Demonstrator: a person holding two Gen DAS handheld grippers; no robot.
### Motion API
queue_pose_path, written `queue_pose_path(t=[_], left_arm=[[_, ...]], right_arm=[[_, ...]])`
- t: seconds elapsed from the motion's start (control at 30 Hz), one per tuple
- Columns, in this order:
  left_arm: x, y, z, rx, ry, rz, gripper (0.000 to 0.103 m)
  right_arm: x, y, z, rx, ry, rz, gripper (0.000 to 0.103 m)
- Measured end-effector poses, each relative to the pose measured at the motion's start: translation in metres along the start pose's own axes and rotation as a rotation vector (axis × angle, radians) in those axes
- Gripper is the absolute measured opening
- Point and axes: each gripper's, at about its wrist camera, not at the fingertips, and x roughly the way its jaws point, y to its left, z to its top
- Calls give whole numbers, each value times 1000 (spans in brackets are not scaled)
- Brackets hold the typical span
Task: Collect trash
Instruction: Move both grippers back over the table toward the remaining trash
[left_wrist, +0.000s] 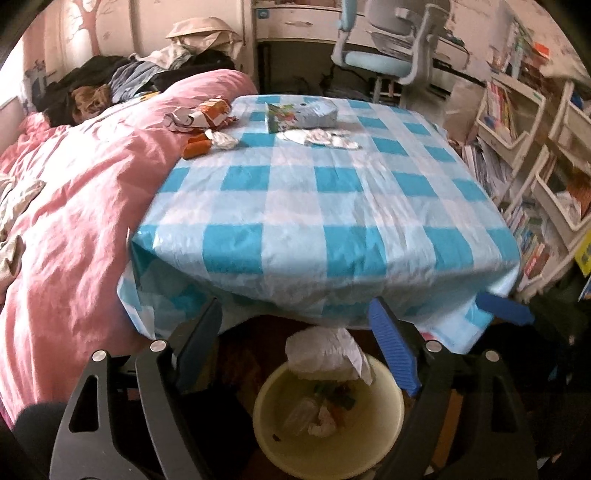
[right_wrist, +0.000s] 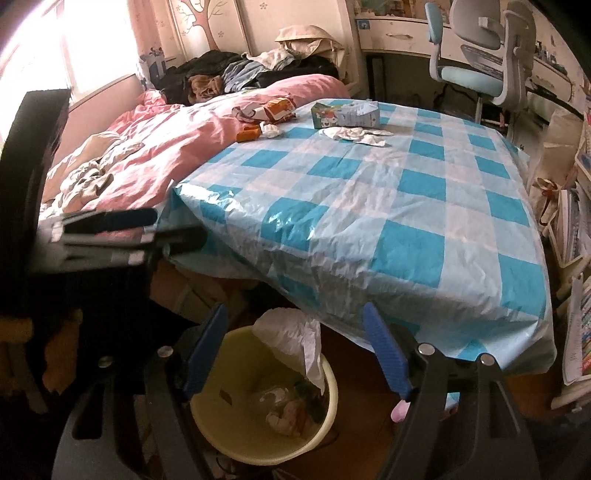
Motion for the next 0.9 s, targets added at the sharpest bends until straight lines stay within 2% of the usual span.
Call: queue_pose_path(t=[0.23,0.43,0.73,0.9], left_arm=[[19,29,52,-53,-10,37,78],[54,71,101,-183,25,68,78],[108,101,160,-202,30,162,78],[138,114,179,-202,49,186,78]], right_arm=[[6,3,18,-35,-4,7,73],[20,4,42,-99,7,2,73],[49,-2,72,-105,7,22,73],[67,-2,87,-125,21,35,73]])
